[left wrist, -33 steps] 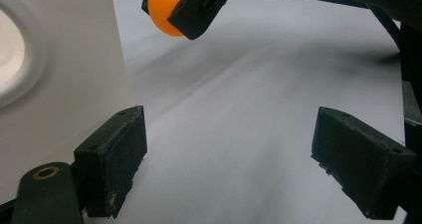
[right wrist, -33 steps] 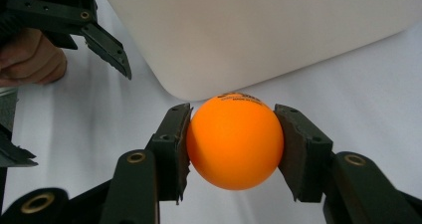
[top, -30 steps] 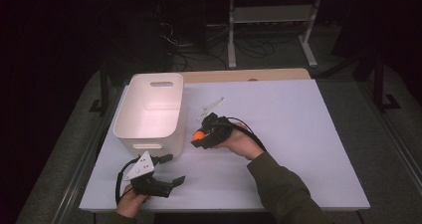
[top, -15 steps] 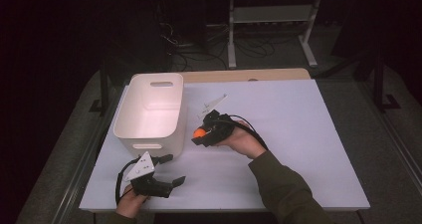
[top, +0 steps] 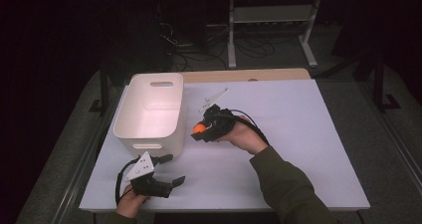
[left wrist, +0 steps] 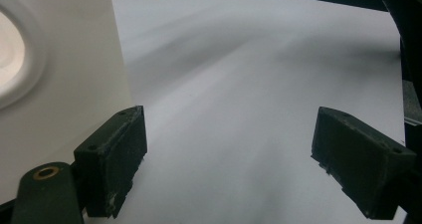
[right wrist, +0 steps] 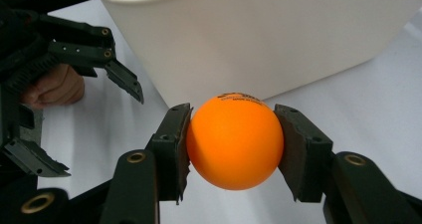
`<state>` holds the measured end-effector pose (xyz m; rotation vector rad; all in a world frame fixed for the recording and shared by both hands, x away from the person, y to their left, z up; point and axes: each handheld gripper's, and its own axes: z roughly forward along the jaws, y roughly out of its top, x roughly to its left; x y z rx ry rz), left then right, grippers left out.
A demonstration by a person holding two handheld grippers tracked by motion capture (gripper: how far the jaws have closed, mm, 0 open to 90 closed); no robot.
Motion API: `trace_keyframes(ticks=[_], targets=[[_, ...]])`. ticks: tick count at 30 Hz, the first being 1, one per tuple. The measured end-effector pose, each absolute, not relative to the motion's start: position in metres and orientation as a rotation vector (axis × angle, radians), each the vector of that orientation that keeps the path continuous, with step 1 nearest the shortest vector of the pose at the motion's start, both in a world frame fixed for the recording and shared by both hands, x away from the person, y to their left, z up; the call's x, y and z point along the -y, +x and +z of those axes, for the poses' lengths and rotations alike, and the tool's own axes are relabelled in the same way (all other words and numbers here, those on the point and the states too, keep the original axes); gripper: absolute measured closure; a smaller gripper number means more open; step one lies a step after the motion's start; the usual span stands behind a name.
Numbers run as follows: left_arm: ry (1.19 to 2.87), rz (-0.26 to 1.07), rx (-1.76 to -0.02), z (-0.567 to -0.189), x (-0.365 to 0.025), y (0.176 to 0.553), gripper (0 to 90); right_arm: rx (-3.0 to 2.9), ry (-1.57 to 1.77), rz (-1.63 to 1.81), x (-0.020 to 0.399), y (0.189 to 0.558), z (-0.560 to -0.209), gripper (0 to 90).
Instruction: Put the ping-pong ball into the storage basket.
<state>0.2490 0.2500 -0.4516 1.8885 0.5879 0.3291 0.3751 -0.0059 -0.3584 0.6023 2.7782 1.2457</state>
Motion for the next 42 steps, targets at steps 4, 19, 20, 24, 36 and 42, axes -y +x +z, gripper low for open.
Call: trace_keyframes(ticks=[4, 19, 20, 24, 36, 42], targets=[[1.888, 0.327, -0.59, -0.452, -0.25, 0.249, 14.1, -2.769, 0.604, 1.257, 0.006, 0.376, -0.352, 49.7], [1.886, 0.326, -0.59, -0.452, -0.251, 0.249, 14.1, -2.766, 0.567, 1.25, 0.002, 0.378, -0.331, 49.6], [1.886, 0.327, -0.589, -0.452, -0.251, 0.249, 14.1, -2.765, 0.573, 1.249, 0.002, 0.378, -0.33, 49.6], [1.886, 0.33, -0.589, -0.452, -0.251, 0.249, 14.1, -2.763, 0.572, 1.255, 0.004, 0.379, -0.325, 49.6], [1.882, 0.327, -0.595, -0.452, -0.25, 0.249, 14.1, -2.742, 0.554, 1.274, 0.001, 0.383, -0.307, 49.6], [1.882, 0.331, -0.592, -0.452, -0.251, 0.249, 14.1, -2.732, 0.546, 1.289, -0.003, 0.385, -0.299, 49.6]])
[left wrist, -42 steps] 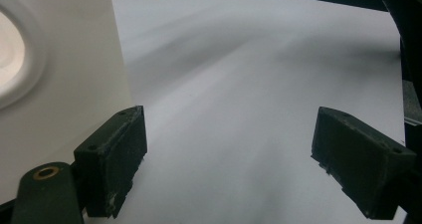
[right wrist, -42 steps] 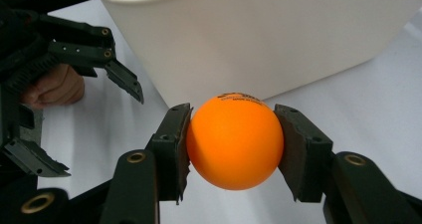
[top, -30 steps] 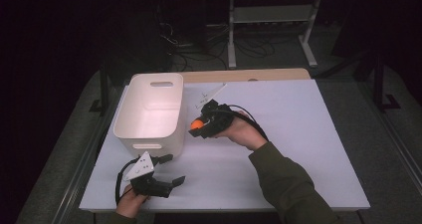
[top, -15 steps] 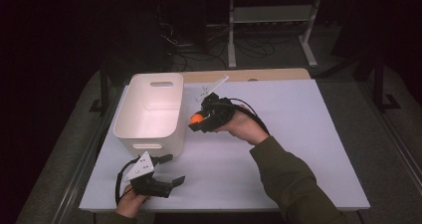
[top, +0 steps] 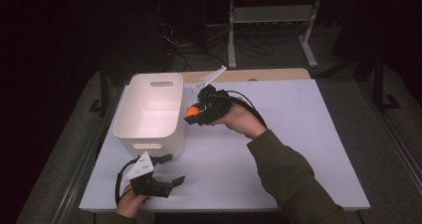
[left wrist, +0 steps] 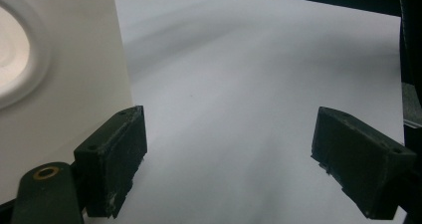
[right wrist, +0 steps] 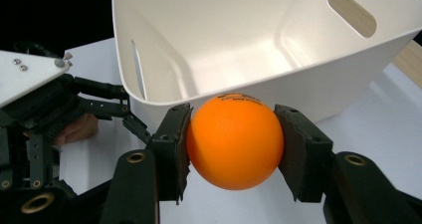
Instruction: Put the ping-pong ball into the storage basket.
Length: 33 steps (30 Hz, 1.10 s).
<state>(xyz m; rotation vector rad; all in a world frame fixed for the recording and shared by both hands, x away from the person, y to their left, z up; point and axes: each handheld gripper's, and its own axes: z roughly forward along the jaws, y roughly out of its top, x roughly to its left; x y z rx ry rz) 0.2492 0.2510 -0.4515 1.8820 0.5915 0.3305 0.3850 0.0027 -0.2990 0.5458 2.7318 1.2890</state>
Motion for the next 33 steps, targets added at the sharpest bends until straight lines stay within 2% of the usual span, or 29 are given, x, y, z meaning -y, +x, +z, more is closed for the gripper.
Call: trace_keyframes(ticks=[33], targets=[[1.879, 0.323, -0.593, -0.452, -0.252, 0.25, 14.1, -2.733, 0.476, 1.301, -0.043, 0.391, -0.287, 49.6]])
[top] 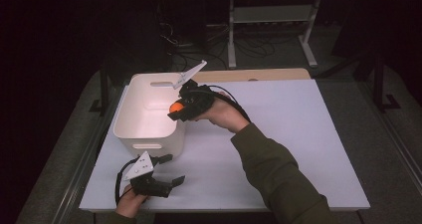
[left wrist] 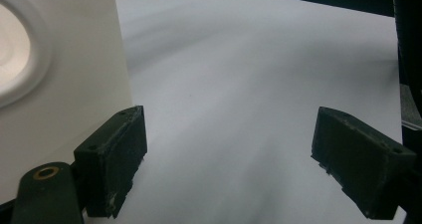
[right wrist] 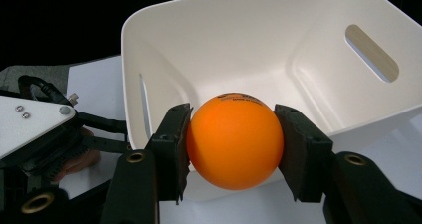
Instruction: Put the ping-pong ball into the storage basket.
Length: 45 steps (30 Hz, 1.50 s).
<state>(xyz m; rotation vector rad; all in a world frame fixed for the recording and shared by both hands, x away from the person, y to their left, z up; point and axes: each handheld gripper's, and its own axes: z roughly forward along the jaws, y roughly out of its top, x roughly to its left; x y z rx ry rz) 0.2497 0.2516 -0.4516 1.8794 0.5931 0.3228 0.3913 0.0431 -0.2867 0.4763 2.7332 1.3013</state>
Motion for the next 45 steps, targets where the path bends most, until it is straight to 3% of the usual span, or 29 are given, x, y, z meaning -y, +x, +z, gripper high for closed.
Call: trace_keyframes(ticks=[45], targets=[[1.879, 0.324, -0.586, -0.452, -0.251, 0.248, 14.1, -2.819, 0.424, 1.19, -0.12, 0.408, -0.313, 49.5]])
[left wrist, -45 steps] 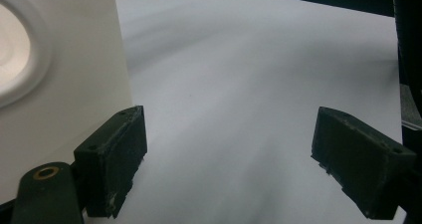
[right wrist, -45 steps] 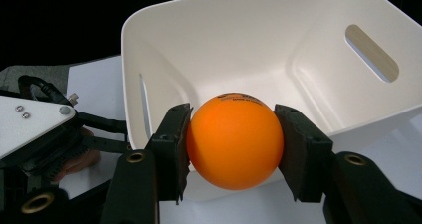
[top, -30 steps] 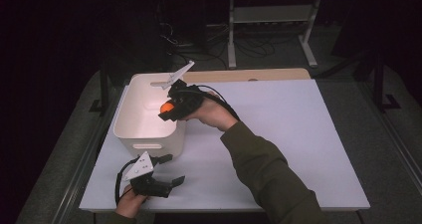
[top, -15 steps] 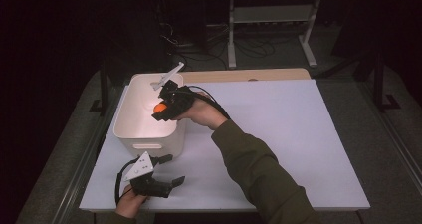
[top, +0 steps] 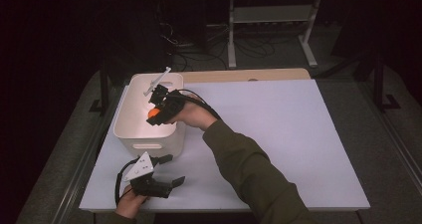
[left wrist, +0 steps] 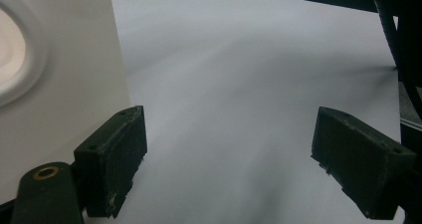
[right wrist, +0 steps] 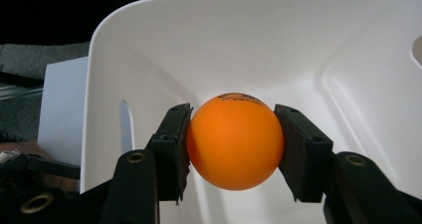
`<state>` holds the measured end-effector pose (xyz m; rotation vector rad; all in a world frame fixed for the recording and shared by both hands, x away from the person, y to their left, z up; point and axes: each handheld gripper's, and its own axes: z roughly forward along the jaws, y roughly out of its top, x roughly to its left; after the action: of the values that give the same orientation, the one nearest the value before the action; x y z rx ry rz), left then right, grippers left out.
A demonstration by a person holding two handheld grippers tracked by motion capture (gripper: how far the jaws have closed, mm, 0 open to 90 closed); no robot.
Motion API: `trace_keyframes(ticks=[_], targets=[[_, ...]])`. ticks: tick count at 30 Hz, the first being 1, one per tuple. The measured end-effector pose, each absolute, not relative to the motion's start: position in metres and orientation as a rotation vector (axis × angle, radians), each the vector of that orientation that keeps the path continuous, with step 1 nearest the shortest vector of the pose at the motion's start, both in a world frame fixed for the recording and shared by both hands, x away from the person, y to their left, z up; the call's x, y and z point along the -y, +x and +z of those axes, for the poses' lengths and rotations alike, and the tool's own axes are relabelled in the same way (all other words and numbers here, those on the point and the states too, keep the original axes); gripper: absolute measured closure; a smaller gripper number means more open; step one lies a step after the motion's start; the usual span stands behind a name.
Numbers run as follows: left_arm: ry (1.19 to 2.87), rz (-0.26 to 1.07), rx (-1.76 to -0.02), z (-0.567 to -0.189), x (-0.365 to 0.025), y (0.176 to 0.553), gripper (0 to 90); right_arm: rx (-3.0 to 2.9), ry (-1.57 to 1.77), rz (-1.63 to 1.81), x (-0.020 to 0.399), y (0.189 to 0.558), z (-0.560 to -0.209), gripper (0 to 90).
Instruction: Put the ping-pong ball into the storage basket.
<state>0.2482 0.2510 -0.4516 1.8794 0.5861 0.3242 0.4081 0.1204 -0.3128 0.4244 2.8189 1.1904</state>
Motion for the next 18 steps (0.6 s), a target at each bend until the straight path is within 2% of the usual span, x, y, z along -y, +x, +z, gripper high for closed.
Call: trace_keyframes(ticks=[15, 18], targets=[[1.88, 0.32, -0.589, -0.452, -0.251, 0.249, 14.1, -2.848, 0.39, 1.108, -0.134, 0.407, -0.322, 49.2], [1.879, 0.323, -0.589, -0.451, -0.251, 0.248, 14.1, -2.837, 0.395, 1.117, -0.134, 0.407, -0.321, 45.2]])
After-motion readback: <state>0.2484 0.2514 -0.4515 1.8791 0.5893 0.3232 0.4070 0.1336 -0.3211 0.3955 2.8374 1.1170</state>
